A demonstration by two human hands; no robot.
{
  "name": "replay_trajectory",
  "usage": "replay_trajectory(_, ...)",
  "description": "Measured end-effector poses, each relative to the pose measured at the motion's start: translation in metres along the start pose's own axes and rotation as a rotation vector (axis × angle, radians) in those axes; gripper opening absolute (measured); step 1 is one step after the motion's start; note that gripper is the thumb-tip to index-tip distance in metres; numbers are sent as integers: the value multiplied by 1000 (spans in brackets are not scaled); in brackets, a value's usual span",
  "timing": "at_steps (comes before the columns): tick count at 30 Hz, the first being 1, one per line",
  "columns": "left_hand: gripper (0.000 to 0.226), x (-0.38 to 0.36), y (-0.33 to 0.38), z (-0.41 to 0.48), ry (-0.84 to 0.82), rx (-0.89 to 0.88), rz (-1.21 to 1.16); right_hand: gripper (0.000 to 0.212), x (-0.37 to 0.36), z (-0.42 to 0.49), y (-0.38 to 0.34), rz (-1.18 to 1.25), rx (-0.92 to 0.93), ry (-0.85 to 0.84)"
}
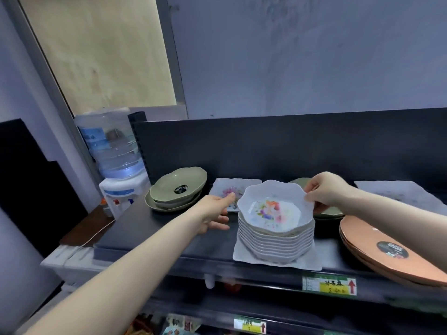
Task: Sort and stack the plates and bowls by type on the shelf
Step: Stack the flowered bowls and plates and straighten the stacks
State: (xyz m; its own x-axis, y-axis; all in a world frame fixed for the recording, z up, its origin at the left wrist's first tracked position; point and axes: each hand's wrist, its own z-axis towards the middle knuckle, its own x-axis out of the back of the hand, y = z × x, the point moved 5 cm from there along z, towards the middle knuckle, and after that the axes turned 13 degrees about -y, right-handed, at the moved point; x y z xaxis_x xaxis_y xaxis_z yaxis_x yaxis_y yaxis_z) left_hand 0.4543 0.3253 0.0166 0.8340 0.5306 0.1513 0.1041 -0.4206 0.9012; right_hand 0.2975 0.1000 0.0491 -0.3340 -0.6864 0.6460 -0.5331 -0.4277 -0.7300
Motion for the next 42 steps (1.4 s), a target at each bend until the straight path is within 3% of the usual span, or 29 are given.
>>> replay_trajectory(4, 62, -8, -2, 8, -138, 56, -24, 13, -2, -4, 5, -102, -24, 40)
replay_trajectory(8, 26, -21, -3, 10, -255, 76, 4, 22, -18, -12, 9, -143, -50, -51)
replay_trajectory(10, 19, -27, -3, 10, -266, 75, 48, 29, -29, -16, 11, -166, -67, -89)
replay_trajectory(21, 37, -42, 1, 13, -205, 131, 61, 32, -50, -16, 19, 4, -108, -191)
replay_trajectory(28, 12, -45, 6, 4, -79, 130, -70, 34, -49, -10, 23, 269, -110, -186)
replay_trajectory(35, 8, -17, 37, -18, 25, 38, -113, 39, -31, -7, -24, 330, 46, -248)
replay_trajectory(42, 12, 29, 31, -56, 150, 36, -183, 40, -63, -1, -80, 274, 131, -374)
